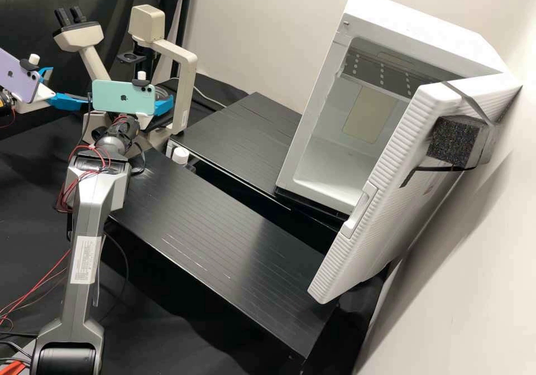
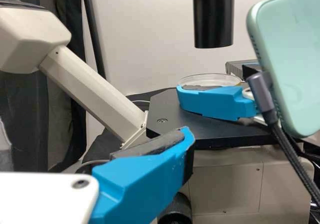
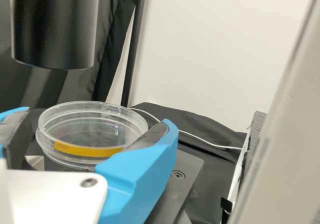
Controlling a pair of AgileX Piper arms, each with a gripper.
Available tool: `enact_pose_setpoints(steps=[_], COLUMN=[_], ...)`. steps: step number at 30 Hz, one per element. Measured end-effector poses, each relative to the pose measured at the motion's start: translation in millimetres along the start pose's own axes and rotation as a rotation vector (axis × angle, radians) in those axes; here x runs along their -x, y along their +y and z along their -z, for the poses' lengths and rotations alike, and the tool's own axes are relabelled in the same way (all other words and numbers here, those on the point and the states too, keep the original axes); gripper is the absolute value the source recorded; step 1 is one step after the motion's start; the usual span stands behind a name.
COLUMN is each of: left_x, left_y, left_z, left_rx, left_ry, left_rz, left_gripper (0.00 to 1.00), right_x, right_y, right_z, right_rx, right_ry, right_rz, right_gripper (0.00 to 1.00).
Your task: Take out the petri dish and place it under the microscope.
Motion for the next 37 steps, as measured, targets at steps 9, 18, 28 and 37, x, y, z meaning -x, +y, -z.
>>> enact_pose_setpoints(steps=[9,18,28,37], left_x=[0,0,0,0], left_y=[0.0,0.0,0.0,0.0], left_z=[0,0,0,0], left_rx=[0.0,0.0,0.0,0.0], left_ry=[0.0,0.0,0.0,0.0], left_rz=[0.0,0.0,0.0,0.0], left_gripper=[1.0,1.0,1.0,1.0], right_x=[33,100,198,251], right_y=[9,32,53,52], right_z=[7,-7,-14,-43], right_rx=[0.002,-0.007,0.043,0.039], right_ry=[0.109,0.182,0.338,0.284], right_rz=[0.002,-0.102,-0.302,-0.243], right_gripper=[1.0,1.0,1.0,1.0])
